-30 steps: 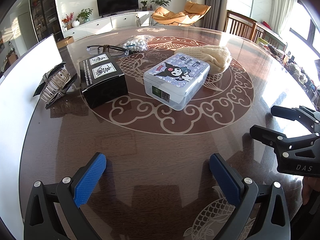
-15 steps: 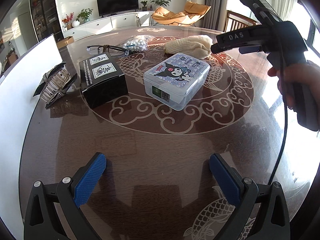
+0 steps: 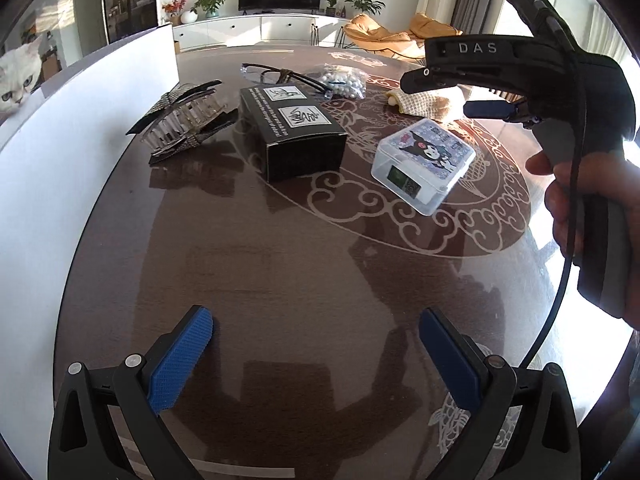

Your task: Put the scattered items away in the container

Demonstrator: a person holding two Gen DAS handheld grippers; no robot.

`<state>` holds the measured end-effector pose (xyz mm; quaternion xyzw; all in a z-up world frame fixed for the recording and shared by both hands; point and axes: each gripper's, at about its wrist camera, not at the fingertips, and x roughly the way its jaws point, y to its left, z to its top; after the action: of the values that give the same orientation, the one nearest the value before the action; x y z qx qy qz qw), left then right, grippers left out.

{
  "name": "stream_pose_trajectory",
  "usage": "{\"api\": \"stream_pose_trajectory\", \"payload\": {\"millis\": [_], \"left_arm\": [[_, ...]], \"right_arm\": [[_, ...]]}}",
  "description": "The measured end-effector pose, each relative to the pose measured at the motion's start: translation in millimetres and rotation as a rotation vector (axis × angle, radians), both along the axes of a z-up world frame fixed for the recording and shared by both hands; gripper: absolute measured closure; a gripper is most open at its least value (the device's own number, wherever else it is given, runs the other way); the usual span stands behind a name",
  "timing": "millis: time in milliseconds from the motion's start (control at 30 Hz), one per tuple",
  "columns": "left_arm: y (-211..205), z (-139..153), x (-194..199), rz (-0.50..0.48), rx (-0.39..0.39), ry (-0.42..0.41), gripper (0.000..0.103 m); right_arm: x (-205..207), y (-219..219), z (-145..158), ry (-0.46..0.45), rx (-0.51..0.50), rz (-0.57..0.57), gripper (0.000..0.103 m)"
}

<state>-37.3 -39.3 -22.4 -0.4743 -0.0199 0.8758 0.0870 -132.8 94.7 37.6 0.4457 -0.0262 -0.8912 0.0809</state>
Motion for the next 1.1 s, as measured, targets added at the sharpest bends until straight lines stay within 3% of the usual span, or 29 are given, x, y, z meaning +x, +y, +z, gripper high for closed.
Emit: {"api": "stream_pose_trajectory", "payload": {"millis": [133, 267, 433, 567, 733, 833, 967, 1000, 1100], "left_arm": [[-8, 0, -2, 0.020, 0.037, 0.009, 0.000], [-4, -1, 0, 0.012, 0.001, 0.009, 0.000], [-4, -1, -1, 0.012, -0.023, 0.009, 0.000], [-1, -3, -2, 0.009, -0.051, 0.012, 0.000], [3, -4, -1, -0.003, -0.090, 0.014, 0.000], [3, -6, -3, -0.004, -0.101, 0.011, 0.000], [3, -6, -1, -0.006, -0.104, 0.012, 0.000], [4, -6, 0, -0.015, -0.098, 0.011, 0.000], [2, -3, 5, -0.032, -0.025, 0.010, 0.000]], "right_arm": [[-5, -45, -1, 0.051, 0.158, 0.106, 0.019], [-30, -74, 1, 0.069, 0.299, 0.158, 0.019], [-57, -109, 14, 0.092, 0.278, 0.269, 0.019], [-74, -144, 5, 0.065, 0.366, 0.329, 0.019], [-87, -152, -20, 0.019, 0.448, 0.331, 0.019], [-75, -142, -18, -0.022, 0.389, 0.360, 0.019], [-39, -128, -23, -0.196, 0.225, 0.448, 0.020], [-27, -125, -22, -0.201, 0.216, 0.455, 0.021], [-1, -99, 9, -0.048, 0.084, 0.416, 0.020]]}}
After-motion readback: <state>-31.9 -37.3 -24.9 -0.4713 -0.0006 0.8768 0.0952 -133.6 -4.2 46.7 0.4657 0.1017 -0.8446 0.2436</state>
